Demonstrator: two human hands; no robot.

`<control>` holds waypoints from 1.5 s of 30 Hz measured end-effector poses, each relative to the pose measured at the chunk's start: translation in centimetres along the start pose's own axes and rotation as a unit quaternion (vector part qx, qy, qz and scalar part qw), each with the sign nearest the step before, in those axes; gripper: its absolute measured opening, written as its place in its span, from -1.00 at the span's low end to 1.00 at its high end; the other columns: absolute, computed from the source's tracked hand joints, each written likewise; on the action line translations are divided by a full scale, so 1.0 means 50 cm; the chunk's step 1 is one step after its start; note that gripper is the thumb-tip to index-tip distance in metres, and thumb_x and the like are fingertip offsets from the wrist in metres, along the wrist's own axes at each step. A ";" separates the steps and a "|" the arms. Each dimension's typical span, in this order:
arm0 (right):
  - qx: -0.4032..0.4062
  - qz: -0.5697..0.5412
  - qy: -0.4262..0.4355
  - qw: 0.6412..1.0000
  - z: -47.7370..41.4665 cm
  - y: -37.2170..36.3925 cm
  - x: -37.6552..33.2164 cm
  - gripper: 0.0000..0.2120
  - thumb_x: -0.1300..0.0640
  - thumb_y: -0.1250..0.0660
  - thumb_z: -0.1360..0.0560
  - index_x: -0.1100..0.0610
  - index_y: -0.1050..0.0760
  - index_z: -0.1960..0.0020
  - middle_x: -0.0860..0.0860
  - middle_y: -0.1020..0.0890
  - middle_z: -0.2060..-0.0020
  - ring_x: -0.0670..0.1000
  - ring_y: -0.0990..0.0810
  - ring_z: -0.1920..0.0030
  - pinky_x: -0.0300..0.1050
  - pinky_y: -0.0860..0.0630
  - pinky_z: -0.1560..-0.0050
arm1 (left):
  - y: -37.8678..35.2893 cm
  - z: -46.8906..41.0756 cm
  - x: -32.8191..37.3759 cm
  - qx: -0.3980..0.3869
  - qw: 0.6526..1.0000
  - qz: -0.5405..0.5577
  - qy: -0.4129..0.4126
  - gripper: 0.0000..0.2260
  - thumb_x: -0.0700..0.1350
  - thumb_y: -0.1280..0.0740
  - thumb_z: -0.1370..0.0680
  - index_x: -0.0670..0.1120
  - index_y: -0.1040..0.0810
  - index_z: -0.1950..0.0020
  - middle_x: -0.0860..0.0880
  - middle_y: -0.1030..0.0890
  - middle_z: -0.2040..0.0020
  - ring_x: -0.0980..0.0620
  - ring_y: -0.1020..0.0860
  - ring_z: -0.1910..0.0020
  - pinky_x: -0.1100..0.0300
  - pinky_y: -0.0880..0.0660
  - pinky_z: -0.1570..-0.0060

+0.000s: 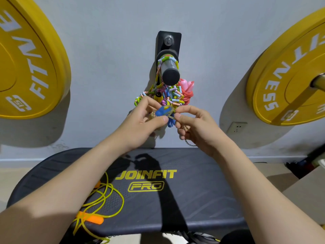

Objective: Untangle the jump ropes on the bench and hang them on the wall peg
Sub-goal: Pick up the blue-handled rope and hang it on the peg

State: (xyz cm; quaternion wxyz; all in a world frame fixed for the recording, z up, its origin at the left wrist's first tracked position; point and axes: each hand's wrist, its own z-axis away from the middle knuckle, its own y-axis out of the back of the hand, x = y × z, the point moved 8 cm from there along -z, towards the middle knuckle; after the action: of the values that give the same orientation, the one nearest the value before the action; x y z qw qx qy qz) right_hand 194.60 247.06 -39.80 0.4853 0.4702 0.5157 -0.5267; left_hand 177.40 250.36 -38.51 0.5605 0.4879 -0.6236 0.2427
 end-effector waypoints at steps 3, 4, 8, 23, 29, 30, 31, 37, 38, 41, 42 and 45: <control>-0.058 -0.081 -0.043 0.994 0.009 -0.014 0.006 -0.68 0.36 -0.27 -0.62 0.10 -0.75 0.06 0.18 -0.70 0.17 0.07 -0.64 0.33 -0.09 -0.65 0.26 | 0.013 -0.002 -0.022 0.028 0.995 0.065 0.063 -0.83 0.11 -0.45 -0.59 0.12 -0.58 -0.12 -0.01 -0.70 -0.02 -0.10 -0.71 -0.01 -0.05 -0.68 0.05; -0.076 -0.097 -0.055 0.991 0.012 -0.020 0.008 -0.64 0.37 -0.22 -0.61 0.12 -0.77 0.04 0.20 -0.72 0.14 0.09 -0.70 0.27 -0.07 -0.68 0.21 | 0.010 0.000 -0.028 0.022 0.994 0.077 0.080 -0.84 0.09 -0.41 -0.64 0.07 -0.60 -0.16 -0.04 -0.72 -0.04 -0.08 -0.71 -0.04 -0.07 -0.71 0.03; -0.129 -0.144 -0.055 0.980 0.020 -0.039 0.005 -0.60 0.36 -0.16 -0.56 0.24 -0.70 -0.21 0.25 -0.73 -0.12 0.20 -0.76 -0.07 -0.04 -0.70 0.00 | 0.000 0.005 -0.037 0.009 0.989 0.093 0.115 -0.80 0.02 -0.27 -0.74 0.03 -0.63 -0.27 0.01 -0.74 -0.01 0.00 -0.72 -0.01 0.03 -0.67 0.13; 0.168 -0.019 0.105 0.980 -0.001 0.000 -0.047 -0.65 0.40 -0.08 -0.67 0.06 -0.55 -0.09 -0.08 -0.60 0.19 -0.24 -0.55 0.30 -0.45 -0.45 0.29 | -0.030 0.010 -0.048 -0.049 0.976 0.130 0.170 -0.59 0.16 -0.20 -0.74 -0.14 -0.64 -0.07 -0.18 -0.66 0.04 0.01 -0.56 0.27 0.16 -0.39 0.44; 0.137 0.044 0.065 0.987 -0.004 -0.017 -0.041 -0.58 0.09 -0.10 -0.57 -0.05 -0.76 0.09 -0.24 -0.57 0.33 -0.20 -0.50 0.24 -0.17 -0.38 0.06 | -0.024 0.005 -0.047 -0.038 0.974 0.147 0.166 -0.61 0.17 -0.22 -0.73 -0.15 -0.60 -0.18 -0.16 -0.68 0.05 0.00 -0.55 0.24 0.20 -0.37 0.49; 0.137 0.069 0.066 0.986 -0.006 -0.017 -0.037 -0.61 0.04 -0.13 -0.61 -0.08 -0.75 0.10 -0.25 -0.57 0.33 -0.22 -0.51 0.22 -0.18 -0.39 0.05 | -0.024 0.005 -0.048 -0.037 0.975 0.148 0.165 -0.62 0.16 -0.23 -0.73 -0.14 -0.60 -0.21 -0.13 -0.70 0.05 0.02 -0.56 0.24 0.21 -0.37 0.48; 0.135 0.107 0.085 0.981 -0.006 -0.019 -0.038 -0.62 0.03 -0.14 -0.68 -0.05 -0.72 0.08 -0.26 -0.59 0.31 -0.26 -0.53 0.22 -0.24 -0.42 0.07 | -0.024 0.006 -0.047 -0.034 0.976 0.143 0.163 -0.64 0.14 -0.24 -0.73 -0.12 -0.60 -0.22 -0.11 -0.71 0.05 0.03 -0.58 0.24 0.21 -0.38 0.46; 0.082 0.243 0.094 0.962 -0.004 -0.035 -0.034 -0.57 0.00 -0.03 -0.56 -0.03 -0.70 0.08 -0.22 -0.67 0.24 -0.30 -0.55 0.21 -0.25 -0.52 0.12 | -0.017 0.007 -0.029 -0.046 0.983 0.120 0.130 -0.76 0.07 -0.33 -0.69 -0.03 -0.66 -0.25 -0.10 -0.72 0.05 -0.01 -0.65 0.16 0.14 -0.45 0.35; 0.085 0.223 0.084 0.967 -0.005 -0.033 -0.032 -0.56 0.02 -0.03 -0.54 -0.02 -0.71 0.07 -0.30 -0.65 0.30 -0.32 -0.56 0.23 -0.24 -0.53 0.13 | -0.018 0.008 -0.029 -0.050 0.983 0.117 0.132 -0.76 0.06 -0.33 -0.69 -0.02 -0.66 -0.25 -0.13 -0.72 0.03 -0.01 -0.65 0.16 0.13 -0.45 0.33; 0.083 0.187 0.106 0.973 -0.004 -0.035 -0.038 -0.58 0.11 -0.05 -0.72 0.21 -0.67 -0.05 -0.09 -0.70 0.20 -0.26 -0.58 0.20 -0.31 -0.51 0.20 | -0.022 0.010 -0.028 -0.059 0.982 0.117 0.135 -0.75 0.05 -0.29 -0.72 -0.03 -0.66 -0.24 -0.10 -0.69 0.08 0.01 -0.63 0.17 0.13 -0.43 0.34; 0.076 0.199 0.117 0.970 -0.002 -0.038 -0.037 -0.58 0.10 -0.05 -0.76 0.28 -0.63 -0.08 0.09 -0.70 0.10 -0.16 -0.57 0.15 -0.27 -0.50 0.18 | -0.023 0.010 -0.027 -0.060 0.982 0.117 0.134 -0.74 0.06 -0.27 -0.72 -0.04 -0.66 -0.24 -0.06 -0.69 0.10 0.02 -0.62 0.18 0.15 -0.43 0.35; 0.057 0.220 0.130 0.965 -0.001 -0.039 -0.029 -0.61 0.09 -0.07 -0.79 0.23 -0.64 -0.13 0.26 -0.67 -0.01 -0.08 -0.55 0.10 -0.24 -0.49 0.13 | -0.021 0.011 -0.025 -0.065 0.984 0.110 0.127 -0.71 0.09 -0.26 -0.72 -0.06 -0.65 -0.24 -0.04 -0.70 0.10 0.05 -0.61 0.20 0.19 -0.41 0.38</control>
State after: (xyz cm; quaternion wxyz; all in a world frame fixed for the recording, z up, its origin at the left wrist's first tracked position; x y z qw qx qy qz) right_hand 192.80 247.13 -38.19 0.4909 0.6628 0.4275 -0.3700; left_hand 177.92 249.87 -40.06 0.6356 0.3445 -0.6114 0.3218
